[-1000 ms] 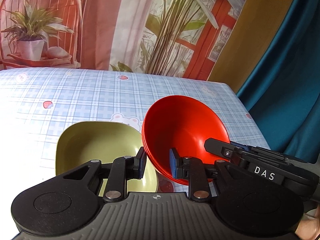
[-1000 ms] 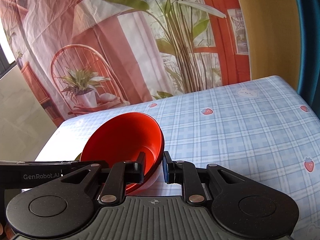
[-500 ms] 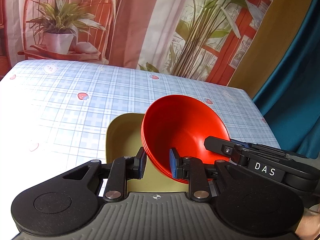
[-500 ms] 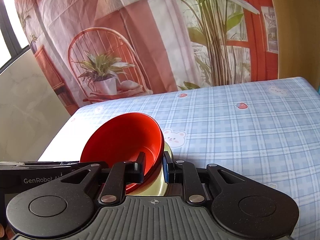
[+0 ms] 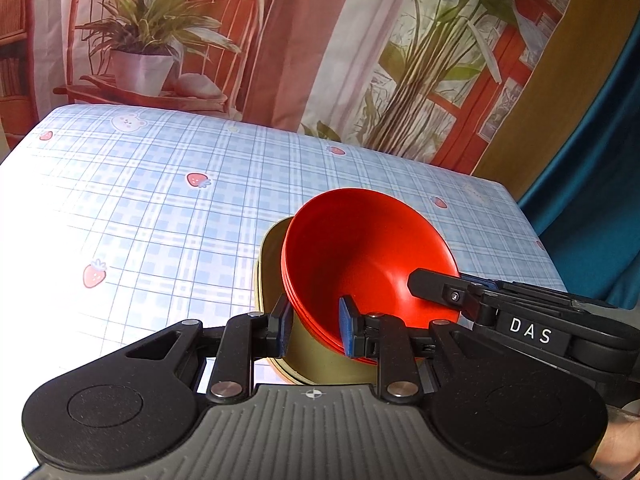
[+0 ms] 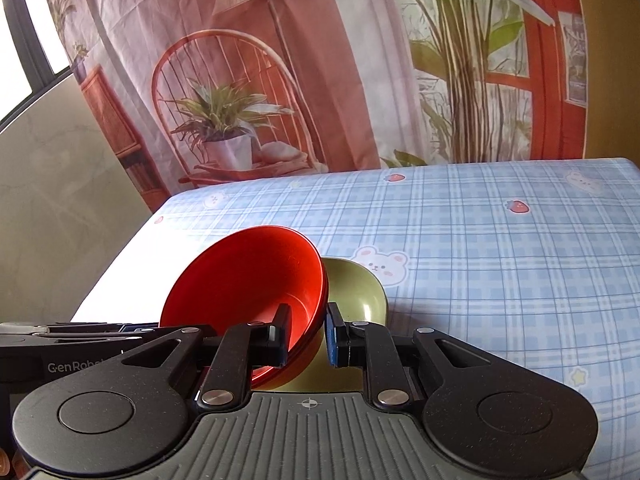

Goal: Organize plates and bowls
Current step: 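Lower the red bowl stack onto the green plates and open the left gripper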

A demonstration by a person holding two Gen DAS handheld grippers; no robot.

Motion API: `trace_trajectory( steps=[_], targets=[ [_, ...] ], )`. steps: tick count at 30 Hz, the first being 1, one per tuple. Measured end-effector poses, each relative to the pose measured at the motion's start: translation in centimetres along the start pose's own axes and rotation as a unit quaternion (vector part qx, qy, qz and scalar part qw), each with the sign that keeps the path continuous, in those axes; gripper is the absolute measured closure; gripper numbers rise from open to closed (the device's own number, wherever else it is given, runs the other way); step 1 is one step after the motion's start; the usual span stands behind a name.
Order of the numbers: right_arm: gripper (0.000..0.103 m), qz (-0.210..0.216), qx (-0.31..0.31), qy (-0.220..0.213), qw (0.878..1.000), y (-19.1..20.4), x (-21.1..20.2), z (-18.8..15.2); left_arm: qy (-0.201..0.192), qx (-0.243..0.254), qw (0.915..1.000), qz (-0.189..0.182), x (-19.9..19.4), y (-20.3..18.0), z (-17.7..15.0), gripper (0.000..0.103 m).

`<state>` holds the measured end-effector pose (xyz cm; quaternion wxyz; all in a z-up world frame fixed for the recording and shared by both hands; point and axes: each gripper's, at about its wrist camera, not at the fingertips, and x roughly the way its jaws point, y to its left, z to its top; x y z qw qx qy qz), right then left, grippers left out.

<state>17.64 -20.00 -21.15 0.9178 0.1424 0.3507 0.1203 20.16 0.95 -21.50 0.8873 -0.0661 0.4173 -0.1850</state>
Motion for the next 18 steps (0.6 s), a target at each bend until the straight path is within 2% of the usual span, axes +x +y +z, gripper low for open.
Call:
trace_trajectory(
  steps=[18],
  targets=[
    [0.086, -0.006, 0.016, 0.027, 0.999, -0.9, 1.9, -1.8, 0.026, 0.005, 0.9996, 0.011, 2.1, 0.2, -1.1, 0.077]
  ],
)
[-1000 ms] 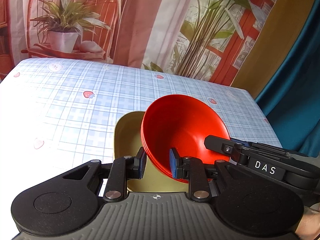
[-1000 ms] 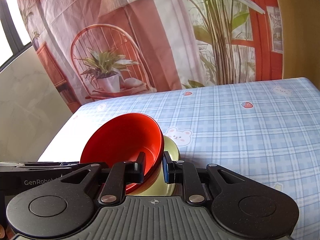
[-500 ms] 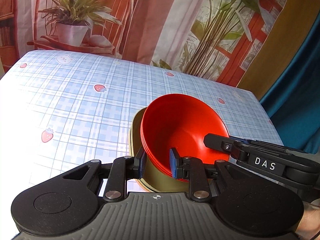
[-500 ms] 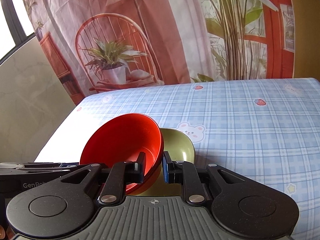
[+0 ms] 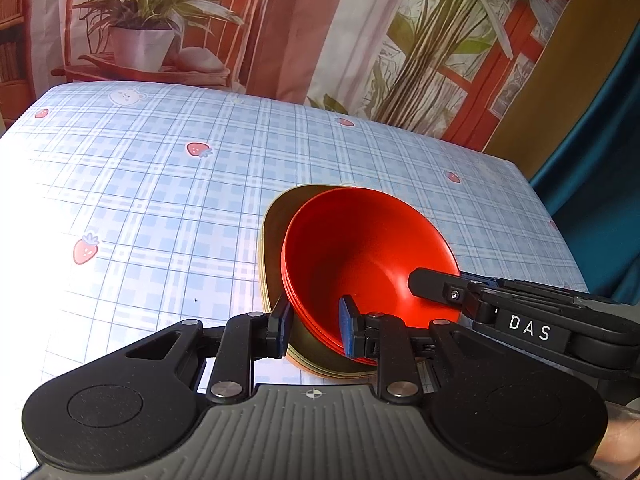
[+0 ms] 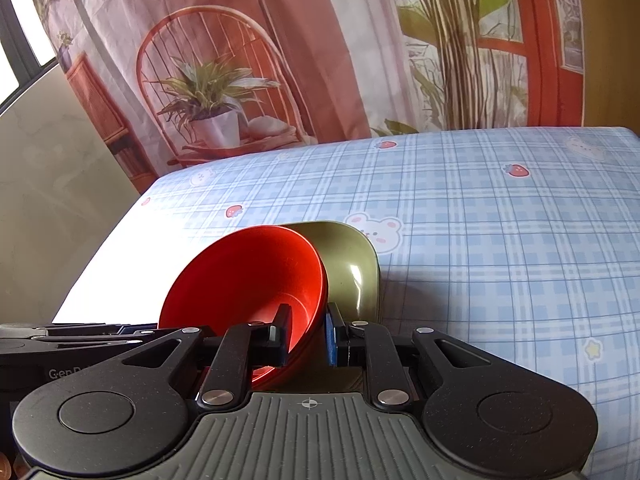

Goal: Organize plates and bowls

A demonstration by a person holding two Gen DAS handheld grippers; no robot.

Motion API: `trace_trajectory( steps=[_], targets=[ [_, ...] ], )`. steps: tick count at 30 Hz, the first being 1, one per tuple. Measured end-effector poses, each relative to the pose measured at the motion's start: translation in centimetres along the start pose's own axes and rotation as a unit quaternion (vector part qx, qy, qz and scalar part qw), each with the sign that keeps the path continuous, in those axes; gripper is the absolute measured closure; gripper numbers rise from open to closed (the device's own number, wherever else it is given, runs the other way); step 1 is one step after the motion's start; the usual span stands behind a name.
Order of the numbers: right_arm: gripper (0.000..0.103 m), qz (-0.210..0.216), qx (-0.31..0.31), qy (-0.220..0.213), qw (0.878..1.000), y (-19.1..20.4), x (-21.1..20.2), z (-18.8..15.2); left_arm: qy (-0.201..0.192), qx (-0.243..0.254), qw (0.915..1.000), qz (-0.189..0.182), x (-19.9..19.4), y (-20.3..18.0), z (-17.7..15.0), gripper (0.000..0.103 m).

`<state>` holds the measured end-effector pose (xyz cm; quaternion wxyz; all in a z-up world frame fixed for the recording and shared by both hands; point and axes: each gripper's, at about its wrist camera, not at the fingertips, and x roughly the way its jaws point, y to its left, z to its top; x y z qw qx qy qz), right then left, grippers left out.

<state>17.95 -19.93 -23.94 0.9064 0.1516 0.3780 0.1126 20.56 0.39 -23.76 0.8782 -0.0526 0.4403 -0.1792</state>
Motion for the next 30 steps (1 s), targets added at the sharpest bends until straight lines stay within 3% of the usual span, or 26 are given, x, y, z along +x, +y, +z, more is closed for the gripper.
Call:
trace_trajectory(
  steps=[13, 15, 19, 23, 25, 30],
  targets=[
    [0.083, 0.004, 0.002, -0.007, 1.000, 0.0, -0.2, -0.4, 0.000, 0.019, 0.9996, 0.022, -0.2, -0.6, 0.2, 0.074],
    [0.079, -0.001, -0.004, -0.012, 1.000, 0.1, -0.5, -0.3, -0.005, 0.025, 0.9994, 0.024, -0.5, -0.8, 0.3, 0.065],
    [0.069, -0.009, -0.006, -0.022, 1.000, 0.1, -1.3, 0.1, -0.019, 0.042, 0.9983, 0.036, -1.4, -1.4, 0.8, 0.058],
    [0.057, -0.019, -0.008, -0.035, 0.999, -0.1, -2.2, 0.7, -0.036, 0.056, 0.9965, 0.050, -2.5, -1.8, 1.3, 0.044],
    [0.050, -0.023, -0.012, -0.042, 0.999, -0.1, -2.8, 1.1, -0.045, 0.064, 0.9952, 0.059, -3.0, -2.0, 1.6, 0.039],
    [0.025, -0.035, -0.025, -0.060, 0.997, -0.4, -4.6, 2.3, -0.069, 0.076, 0.9917, 0.077, -4.6, -2.5, 2.4, 0.013]
  ],
)
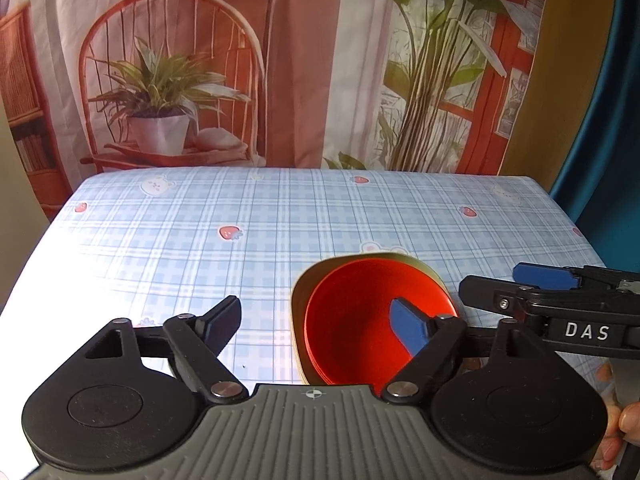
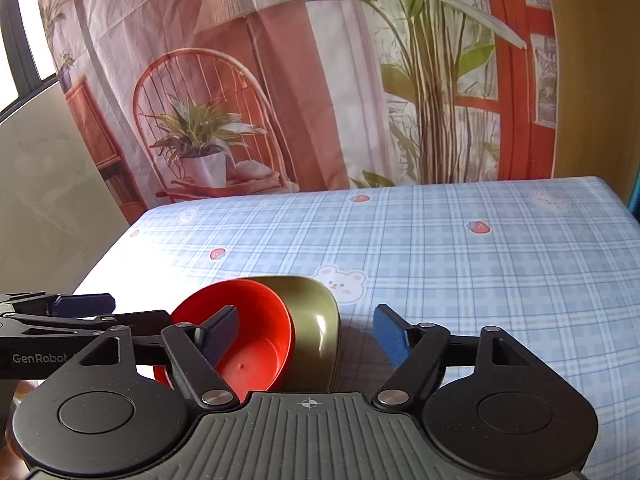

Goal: Organize plates and bowls

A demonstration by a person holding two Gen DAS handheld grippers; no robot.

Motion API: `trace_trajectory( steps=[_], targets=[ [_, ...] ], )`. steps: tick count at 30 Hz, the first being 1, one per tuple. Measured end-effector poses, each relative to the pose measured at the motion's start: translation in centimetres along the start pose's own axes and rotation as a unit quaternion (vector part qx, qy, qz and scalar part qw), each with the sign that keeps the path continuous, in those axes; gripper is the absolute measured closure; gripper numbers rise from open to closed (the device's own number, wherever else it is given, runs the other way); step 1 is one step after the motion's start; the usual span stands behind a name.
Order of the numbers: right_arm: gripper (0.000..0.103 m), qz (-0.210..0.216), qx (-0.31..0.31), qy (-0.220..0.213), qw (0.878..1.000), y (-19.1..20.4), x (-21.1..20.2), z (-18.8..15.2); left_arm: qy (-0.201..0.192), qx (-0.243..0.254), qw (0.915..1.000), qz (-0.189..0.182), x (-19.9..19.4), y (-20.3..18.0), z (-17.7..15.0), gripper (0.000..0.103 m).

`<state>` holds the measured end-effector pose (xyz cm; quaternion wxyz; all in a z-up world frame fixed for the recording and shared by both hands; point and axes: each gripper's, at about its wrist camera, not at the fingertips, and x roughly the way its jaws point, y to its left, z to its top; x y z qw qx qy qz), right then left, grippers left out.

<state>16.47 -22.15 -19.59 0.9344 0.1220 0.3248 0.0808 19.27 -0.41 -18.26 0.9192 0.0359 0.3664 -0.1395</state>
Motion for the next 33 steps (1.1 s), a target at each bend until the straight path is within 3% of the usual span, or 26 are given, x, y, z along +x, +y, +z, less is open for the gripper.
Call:
trace_trajectory(
  steps=[5, 13, 20, 26, 33],
  targets=[
    [0.000, -0.004, -0.010, -0.026, 1.000, -0.3, -2.1, 1.5, -0.027, 0.005, 0.9993, 0.023, -1.6, -0.1, 1.2, 0.005],
    [0.000, -0.011, -0.024, -0.051, 0.998, -0.3, -5.5, 3.4, -0.063, 0.024, 0.9948, 0.077, -5.0, -0.6, 2.7, 0.000],
    [0.000, -0.024, -0.040, -0.082, 0.996, 0.5, -9.1, 4.3, -0.092, 0.019, 0.9931, 0.070, -8.3, -0.9, 3.3, 0.000],
    [0.000, -0.027, -0.055, -0.103, 0.993, 1.4, -12.2, 4.8, -0.118, 0.043, 0.9879, 0.091, -10.9, -2.1, 2.9, 0.000],
    [0.000, -0.037, -0.060, -0.121, 0.990, 2.0, -15.4, 4.9, -0.141, 0.021, 0.9850, 0.096, -13.7, -1.9, 2.8, 0.000]
  ],
)
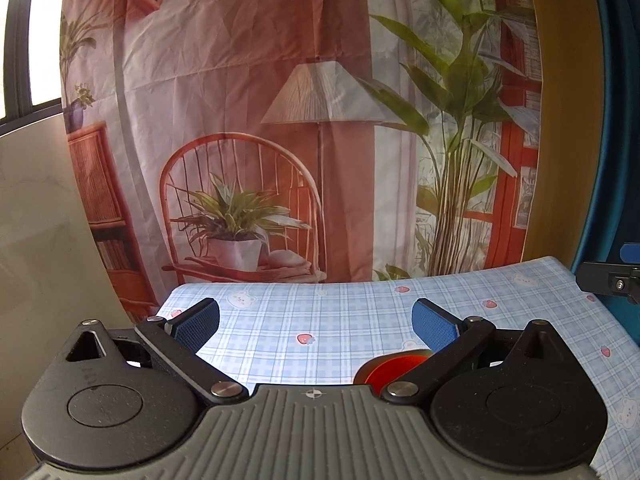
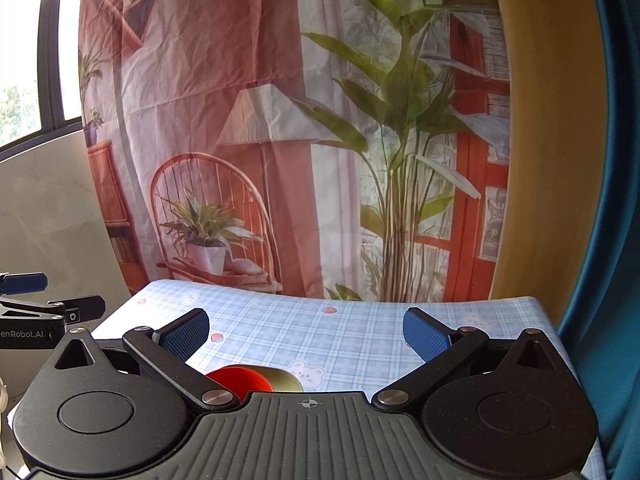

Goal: Organize plates and bowls

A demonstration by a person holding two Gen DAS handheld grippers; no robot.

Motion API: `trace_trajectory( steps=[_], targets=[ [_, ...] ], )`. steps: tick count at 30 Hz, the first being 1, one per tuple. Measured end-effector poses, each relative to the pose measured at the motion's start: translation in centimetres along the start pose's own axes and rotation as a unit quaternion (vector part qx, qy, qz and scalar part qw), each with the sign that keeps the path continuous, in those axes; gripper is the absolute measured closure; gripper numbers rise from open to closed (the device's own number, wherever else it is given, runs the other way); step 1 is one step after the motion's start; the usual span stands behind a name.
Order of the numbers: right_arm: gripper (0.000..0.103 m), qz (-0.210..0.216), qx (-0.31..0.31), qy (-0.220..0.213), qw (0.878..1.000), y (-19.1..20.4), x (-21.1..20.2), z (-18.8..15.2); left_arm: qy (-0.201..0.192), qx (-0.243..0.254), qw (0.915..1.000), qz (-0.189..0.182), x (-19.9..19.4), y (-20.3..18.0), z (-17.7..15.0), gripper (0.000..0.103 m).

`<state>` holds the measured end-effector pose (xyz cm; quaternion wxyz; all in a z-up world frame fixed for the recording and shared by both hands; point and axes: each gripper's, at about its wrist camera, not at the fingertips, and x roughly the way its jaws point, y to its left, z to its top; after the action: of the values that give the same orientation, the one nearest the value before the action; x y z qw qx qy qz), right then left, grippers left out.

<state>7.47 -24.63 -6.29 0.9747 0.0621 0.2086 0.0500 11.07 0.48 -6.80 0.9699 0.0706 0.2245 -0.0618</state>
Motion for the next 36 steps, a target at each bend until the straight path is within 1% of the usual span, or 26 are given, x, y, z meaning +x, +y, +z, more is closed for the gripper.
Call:
trace_trajectory(
  steps=[5, 12, 17, 36],
  targets=[
    [0.000, -0.009, 0.001, -0.008, 1.000, -0.3, -1.3, 0.2, -0.016, -0.005, 0.9998, 0.006, -1.6, 0.0, 0.3, 0.000],
    [0.000, -0.018, 0.005, -0.013, 1.000, -0.6, -2.6, 0.1, -0.017, -0.018, 0.9997, 0.006, -2.5, 0.2, 0.3, 0.000],
    [0.000, -0.023, -0.003, -0.014, 1.000, -0.4, -3.0, 0.0, -0.015, -0.013, 0.9998, 0.008, -2.6, 0.0, 0.1, 0.000],
    [0.000, -0.024, 0.001, -0.015, 1.000, -0.5, -3.1, 0.0, -0.010, -0.007, 0.9998, 0.014, -2.7, 0.1, -0.2, 0.000]
  ],
)
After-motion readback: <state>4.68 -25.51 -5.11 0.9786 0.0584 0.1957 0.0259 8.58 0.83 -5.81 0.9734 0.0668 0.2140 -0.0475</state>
